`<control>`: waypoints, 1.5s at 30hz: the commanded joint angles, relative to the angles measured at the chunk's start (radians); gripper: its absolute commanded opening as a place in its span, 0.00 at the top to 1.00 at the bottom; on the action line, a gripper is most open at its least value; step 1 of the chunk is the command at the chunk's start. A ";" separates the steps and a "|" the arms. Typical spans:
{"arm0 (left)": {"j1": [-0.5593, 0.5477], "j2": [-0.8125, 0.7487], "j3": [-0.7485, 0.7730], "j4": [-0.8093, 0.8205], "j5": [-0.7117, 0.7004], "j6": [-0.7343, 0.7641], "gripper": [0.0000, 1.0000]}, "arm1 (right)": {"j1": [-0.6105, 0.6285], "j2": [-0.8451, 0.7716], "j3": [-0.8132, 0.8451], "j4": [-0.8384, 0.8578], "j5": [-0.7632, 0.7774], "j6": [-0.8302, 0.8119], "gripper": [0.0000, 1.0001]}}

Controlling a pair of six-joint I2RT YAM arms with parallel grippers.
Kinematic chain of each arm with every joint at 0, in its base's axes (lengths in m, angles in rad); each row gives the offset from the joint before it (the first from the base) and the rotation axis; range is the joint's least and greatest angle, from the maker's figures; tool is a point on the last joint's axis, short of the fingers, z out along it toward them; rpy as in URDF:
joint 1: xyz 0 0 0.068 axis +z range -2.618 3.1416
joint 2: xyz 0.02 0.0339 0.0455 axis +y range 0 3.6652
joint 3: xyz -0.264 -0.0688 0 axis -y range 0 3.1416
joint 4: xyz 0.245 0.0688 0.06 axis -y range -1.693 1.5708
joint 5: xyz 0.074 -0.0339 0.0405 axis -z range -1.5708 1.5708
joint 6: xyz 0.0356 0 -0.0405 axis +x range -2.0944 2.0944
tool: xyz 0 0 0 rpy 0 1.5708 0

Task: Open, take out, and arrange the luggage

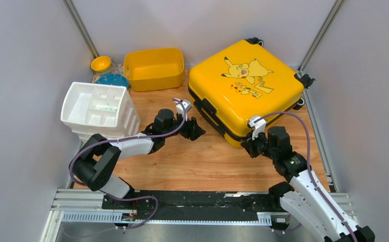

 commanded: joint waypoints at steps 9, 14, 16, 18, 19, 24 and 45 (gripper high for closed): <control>-0.032 0.056 0.034 0.117 0.006 -0.106 0.28 | 0.408 0.143 0.028 0.368 0.514 0.213 1.00; -0.021 -0.007 -0.032 0.167 0.010 -0.100 0.26 | 0.506 0.330 0.082 0.488 0.642 0.265 1.00; -0.007 -0.038 -0.091 0.189 0.029 -0.097 0.23 | 0.512 0.416 0.146 0.483 0.652 0.293 1.00; 0.014 -0.087 -0.146 0.189 0.044 -0.055 0.22 | 0.512 0.459 0.178 0.497 0.652 0.305 1.00; 0.021 -0.102 -0.163 0.188 0.059 -0.033 0.21 | 0.512 0.469 0.185 0.509 0.633 0.293 1.00; 0.028 -0.161 -0.244 0.246 0.125 0.081 0.18 | 0.512 0.408 0.257 0.364 0.500 0.242 0.73; -0.099 0.198 0.040 0.523 0.133 0.137 0.36 | 0.131 0.289 0.562 -0.193 0.369 0.132 0.40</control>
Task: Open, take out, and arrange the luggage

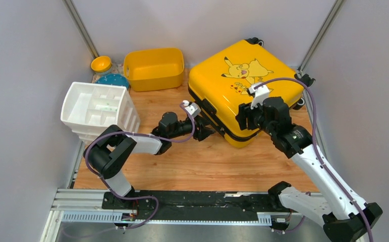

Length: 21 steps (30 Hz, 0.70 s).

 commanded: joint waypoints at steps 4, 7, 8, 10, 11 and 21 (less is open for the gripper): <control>-0.085 0.085 0.058 0.142 -0.045 0.090 0.38 | -0.084 0.002 0.033 -0.104 -0.006 -0.014 0.40; -0.112 0.114 0.066 0.162 -0.062 0.117 0.39 | -0.103 0.001 0.022 -0.105 -0.013 -0.019 0.40; -0.118 0.119 0.071 0.167 -0.082 0.131 0.39 | -0.106 0.005 0.016 -0.110 -0.016 -0.021 0.40; -0.132 0.137 0.072 0.179 -0.100 0.131 0.40 | -0.109 0.011 0.008 -0.116 -0.014 -0.022 0.41; -0.138 0.142 0.075 0.184 -0.115 0.139 0.41 | -0.110 0.014 0.004 -0.116 -0.014 -0.024 0.41; -0.206 0.168 0.104 0.225 -0.296 0.214 0.51 | -0.114 0.017 -0.024 -0.127 -0.023 -0.008 0.42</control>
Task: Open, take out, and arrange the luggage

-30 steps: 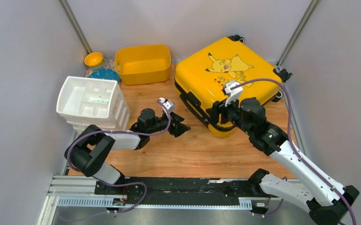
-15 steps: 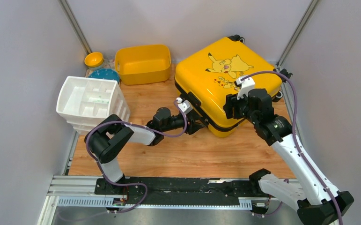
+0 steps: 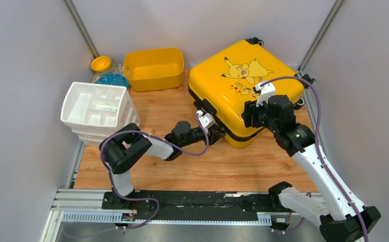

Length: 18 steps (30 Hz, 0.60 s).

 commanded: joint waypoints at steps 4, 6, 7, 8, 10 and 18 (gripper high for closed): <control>-0.053 0.033 0.067 0.091 -0.161 0.107 0.56 | -0.010 0.014 -0.034 -0.082 -0.020 0.011 0.43; -0.056 0.032 0.066 0.096 -0.174 0.108 0.63 | -0.010 0.011 -0.038 -0.083 -0.019 0.013 0.43; -0.058 0.027 0.059 0.096 -0.178 0.113 0.67 | -0.010 0.010 -0.040 -0.083 -0.019 0.011 0.43; -0.058 0.021 0.053 0.095 -0.180 0.113 0.69 | -0.010 0.007 -0.046 -0.083 -0.016 0.010 0.43; -0.058 -0.007 0.029 0.087 -0.180 0.116 0.80 | -0.010 0.007 -0.052 -0.083 -0.016 0.000 0.44; -0.058 -0.140 -0.080 0.006 -0.181 0.127 1.00 | -0.022 0.004 -0.081 -0.077 -0.003 -0.032 0.45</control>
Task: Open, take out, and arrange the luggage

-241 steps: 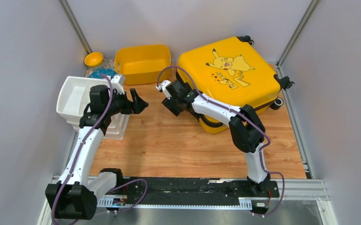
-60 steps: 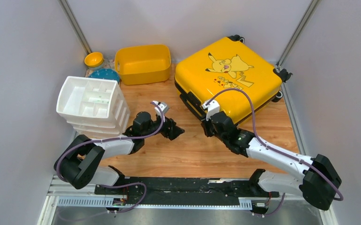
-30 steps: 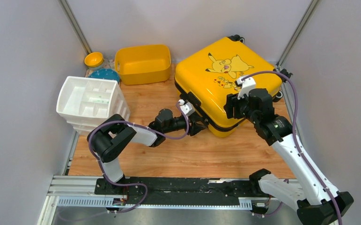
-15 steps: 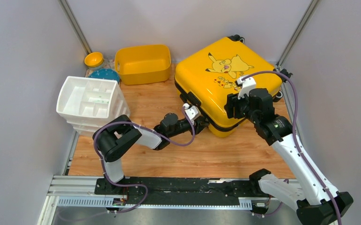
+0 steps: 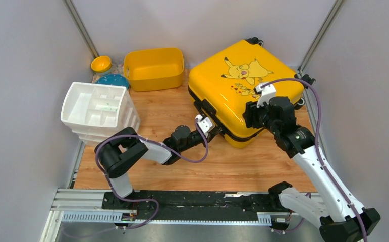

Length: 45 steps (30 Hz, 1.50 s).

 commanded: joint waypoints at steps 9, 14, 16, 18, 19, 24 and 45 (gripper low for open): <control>0.099 -0.124 -0.011 -0.189 -0.057 0.000 1.00 | -0.060 0.014 -0.112 -0.095 0.017 -0.103 0.47; 0.146 -0.107 0.002 -0.169 -0.035 0.020 1.00 | -0.098 0.007 -0.128 -0.098 -0.016 -0.134 0.47; 0.159 -0.090 0.016 -0.162 -0.049 0.026 1.00 | -0.102 0.001 -0.126 -0.106 -0.020 -0.152 0.47; 0.172 -0.065 0.030 -0.163 -0.066 0.025 1.00 | -0.102 -0.006 -0.131 -0.105 -0.052 -0.169 0.48; 0.186 -0.055 0.044 -0.165 -0.075 0.055 1.00 | -0.102 -0.012 -0.132 -0.106 -0.054 -0.184 0.48; 0.218 -0.009 0.075 -0.165 -0.069 0.074 1.00 | -0.102 -0.036 -0.100 -0.111 -0.160 -0.260 0.45; 0.260 -0.050 0.078 -0.188 -0.028 -0.026 1.00 | 0.287 0.085 -0.141 0.095 0.277 -0.324 0.45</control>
